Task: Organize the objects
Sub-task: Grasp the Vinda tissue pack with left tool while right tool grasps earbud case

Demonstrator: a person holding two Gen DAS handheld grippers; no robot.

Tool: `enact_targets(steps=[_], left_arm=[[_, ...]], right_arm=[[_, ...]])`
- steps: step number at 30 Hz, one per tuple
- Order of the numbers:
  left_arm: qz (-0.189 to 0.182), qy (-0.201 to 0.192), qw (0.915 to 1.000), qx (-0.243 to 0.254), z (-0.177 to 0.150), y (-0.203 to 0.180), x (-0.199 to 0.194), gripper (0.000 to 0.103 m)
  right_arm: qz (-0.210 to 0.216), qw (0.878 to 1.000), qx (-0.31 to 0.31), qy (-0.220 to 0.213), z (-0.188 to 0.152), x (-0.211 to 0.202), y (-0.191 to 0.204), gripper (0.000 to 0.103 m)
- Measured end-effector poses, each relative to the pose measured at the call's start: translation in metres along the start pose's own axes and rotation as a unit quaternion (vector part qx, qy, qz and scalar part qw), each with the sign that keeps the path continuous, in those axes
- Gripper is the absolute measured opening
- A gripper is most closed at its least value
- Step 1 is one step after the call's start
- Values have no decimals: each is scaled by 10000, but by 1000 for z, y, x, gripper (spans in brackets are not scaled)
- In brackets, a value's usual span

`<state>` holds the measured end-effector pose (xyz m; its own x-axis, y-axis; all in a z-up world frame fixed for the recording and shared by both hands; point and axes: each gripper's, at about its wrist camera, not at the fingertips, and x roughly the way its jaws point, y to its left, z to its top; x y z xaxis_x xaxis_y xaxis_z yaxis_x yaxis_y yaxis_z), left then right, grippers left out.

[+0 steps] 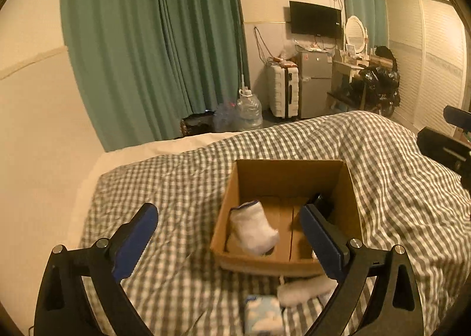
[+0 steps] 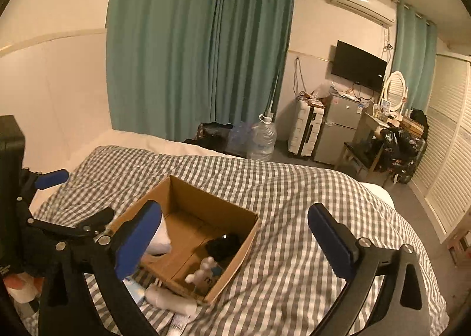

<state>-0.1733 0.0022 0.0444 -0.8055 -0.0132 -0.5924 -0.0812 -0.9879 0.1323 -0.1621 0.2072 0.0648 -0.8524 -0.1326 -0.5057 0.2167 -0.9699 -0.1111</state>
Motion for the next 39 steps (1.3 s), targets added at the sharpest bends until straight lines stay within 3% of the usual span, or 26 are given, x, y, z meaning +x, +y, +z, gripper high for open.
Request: enact_targets(steps=[4, 8, 13, 19, 24, 26, 30, 32, 34, 39], left_arm=[[21, 30, 10000, -5, -13, 9, -26, 100], [105, 32, 9999, -32, -29, 16, -43, 102], [301, 322, 9989, -143, -64, 16, -42, 102], [442, 878, 9942, -435, -127, 11, -19, 102], [642, 1094, 9917, -212, -162, -5, -1, 102], [718, 1149, 9907, -156, -166, -5, 3, 102], [639, 1331, 9887, -269, -174, 2, 14, 102], [561, 1393, 9880, -356, -176, 6, 17, 102], [486, 1445, 9875, -389, -178, 8, 19, 102], [332, 1452, 9879, -435, -179, 9, 19, 102]], right_arm=[[381, 9991, 194, 64, -8, -31, 1, 101], [319, 9995, -50, 34, -18, -51, 9, 101], [338, 9981, -245, 458, -51, -54, 24, 101], [319, 9938, -388, 991, -125, -28, 47, 101], [745, 9819, -220, 1727, -174, 11, 63, 100], [869, 9770, -215, 1934, -188, 20, 70, 92], [1059, 9696, -427, 2162, -206, 31, 90, 86], [1163, 9642, -581, 2313, -214, 37, 98, 64], [1282, 9573, -699, 2496, -220, 43, 106, 57], [1349, 9495, -859, 2701, -228, 50, 116, 55]])
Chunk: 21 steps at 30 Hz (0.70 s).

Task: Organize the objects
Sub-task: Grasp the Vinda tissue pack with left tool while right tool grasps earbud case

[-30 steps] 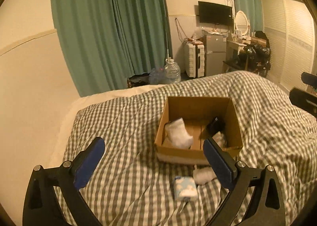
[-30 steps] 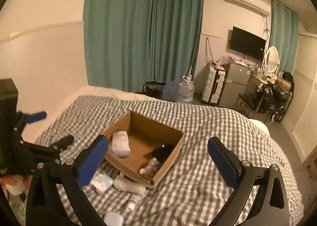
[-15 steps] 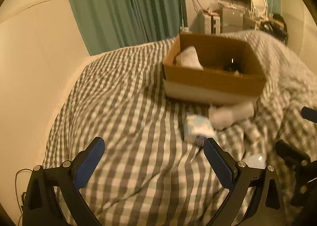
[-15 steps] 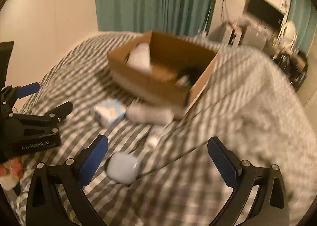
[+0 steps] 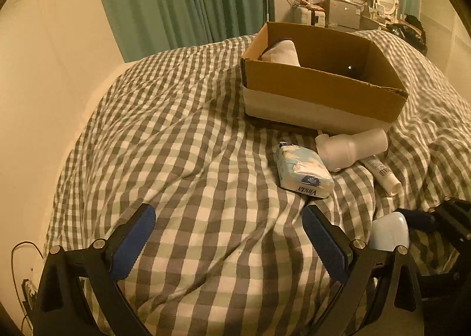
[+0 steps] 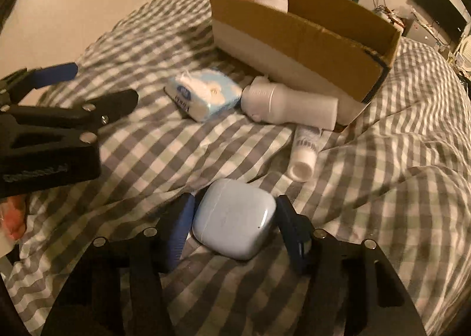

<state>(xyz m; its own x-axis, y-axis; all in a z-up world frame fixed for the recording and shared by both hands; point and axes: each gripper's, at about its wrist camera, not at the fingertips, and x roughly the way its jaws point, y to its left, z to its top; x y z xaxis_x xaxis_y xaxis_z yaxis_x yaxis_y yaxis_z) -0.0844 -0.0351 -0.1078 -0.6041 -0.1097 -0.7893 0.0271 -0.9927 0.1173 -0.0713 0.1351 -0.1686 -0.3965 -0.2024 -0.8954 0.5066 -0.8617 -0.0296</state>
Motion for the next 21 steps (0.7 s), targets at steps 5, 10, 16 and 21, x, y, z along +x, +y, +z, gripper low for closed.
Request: enact_targets(steps=[5, 10, 16, 21], left_arm=[[-92, 36, 10000, 12, -2, -2, 3, 102], [-143, 19, 9997, 211, 1, -15, 5, 102], [-269, -41, 9985, 480, 17, -40, 16, 102], [-367, -14, 9978, 546, 29, -54, 35, 102]], right_arm=[[128, 9996, 52, -257, -2, -12, -4, 54], [165, 9977, 162, -639, 3, -37, -21, 54], [-66, 9961, 332, -819, 14, -45, -48, 54], [-314, 9937, 461, -970, 25, -49, -69, 54]])
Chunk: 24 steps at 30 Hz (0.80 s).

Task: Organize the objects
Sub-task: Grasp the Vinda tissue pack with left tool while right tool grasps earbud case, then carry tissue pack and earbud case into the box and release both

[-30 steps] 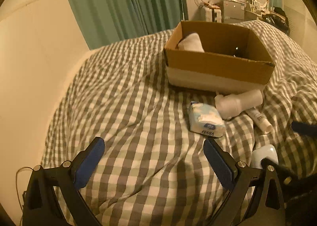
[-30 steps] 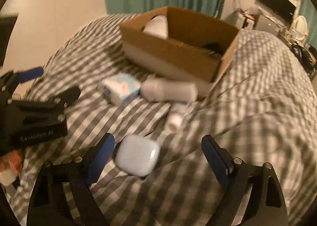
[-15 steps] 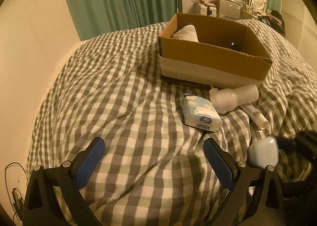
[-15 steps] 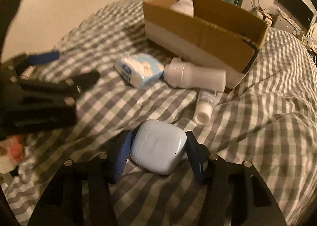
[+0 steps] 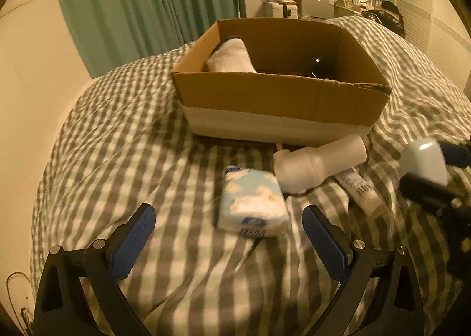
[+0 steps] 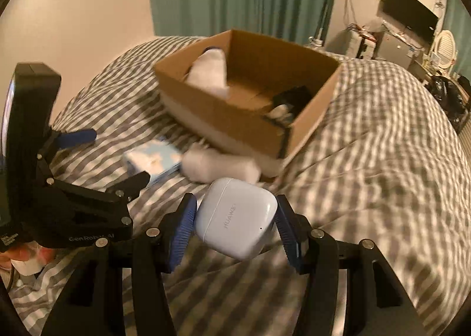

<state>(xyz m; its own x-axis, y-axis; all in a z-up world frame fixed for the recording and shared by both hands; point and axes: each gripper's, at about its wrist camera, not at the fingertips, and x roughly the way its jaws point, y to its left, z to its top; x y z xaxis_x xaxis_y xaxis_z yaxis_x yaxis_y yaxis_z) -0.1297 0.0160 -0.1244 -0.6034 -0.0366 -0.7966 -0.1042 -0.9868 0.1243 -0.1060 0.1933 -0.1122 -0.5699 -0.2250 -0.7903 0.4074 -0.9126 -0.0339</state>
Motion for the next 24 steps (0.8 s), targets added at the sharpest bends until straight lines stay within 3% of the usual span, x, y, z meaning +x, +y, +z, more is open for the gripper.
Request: enact_targets(steps=[5, 8, 9, 10, 16, 24], left_arm=[[47, 155, 9998, 144, 0, -8, 17, 100], [28, 234, 9995, 224, 0, -10, 22, 77], [-22, 328, 9991, 251, -1, -11, 25, 61], [-74, 429, 9987, 275, -1, -12, 29, 55], [-76, 376, 9989, 260, -2, -11, 25, 53], [-186, 17, 9996, 233, -3, -9, -14, 52]], right_arm=[[44, 9997, 249, 64, -2, 9, -17, 54], [107, 9994, 278, 164, -5, 16, -18, 54], [120, 9994, 275, 175, -5, 17, -17, 54], [119, 9994, 273, 175, -5, 19, -16, 54], [114, 9993, 298, 170, -8, 19, -15, 54], [-18, 9997, 219, 110, -13, 9, -7, 54]])
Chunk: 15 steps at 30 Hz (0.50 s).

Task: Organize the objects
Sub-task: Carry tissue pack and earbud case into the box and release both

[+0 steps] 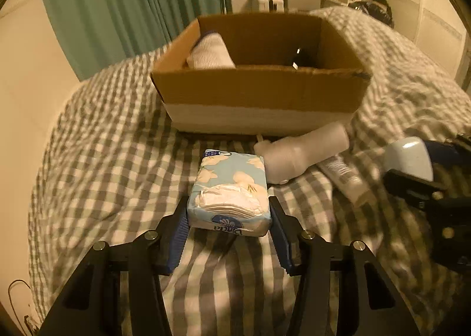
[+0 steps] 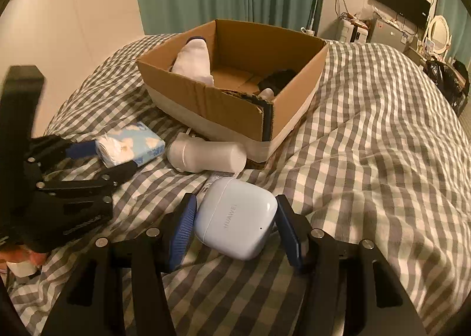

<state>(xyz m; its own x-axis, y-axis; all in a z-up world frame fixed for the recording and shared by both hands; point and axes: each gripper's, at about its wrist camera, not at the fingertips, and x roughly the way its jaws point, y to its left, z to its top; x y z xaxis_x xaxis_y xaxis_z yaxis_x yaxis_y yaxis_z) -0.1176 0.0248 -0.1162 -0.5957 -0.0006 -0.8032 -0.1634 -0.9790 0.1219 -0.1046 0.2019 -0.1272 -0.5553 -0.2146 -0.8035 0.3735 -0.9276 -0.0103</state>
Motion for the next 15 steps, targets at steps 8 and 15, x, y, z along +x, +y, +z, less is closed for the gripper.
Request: enact_targets(steps=[8, 15], left_arm=[[22, -522, 9986, 18, 2, 5, -52, 52], [-29, -911, 9958, 83, 27, 15, -88, 52]], right_arm=[[-102, 9994, -136, -304, 2, -37, 15, 54], [-356, 9957, -306, -797, 32, -73, 18, 54]])
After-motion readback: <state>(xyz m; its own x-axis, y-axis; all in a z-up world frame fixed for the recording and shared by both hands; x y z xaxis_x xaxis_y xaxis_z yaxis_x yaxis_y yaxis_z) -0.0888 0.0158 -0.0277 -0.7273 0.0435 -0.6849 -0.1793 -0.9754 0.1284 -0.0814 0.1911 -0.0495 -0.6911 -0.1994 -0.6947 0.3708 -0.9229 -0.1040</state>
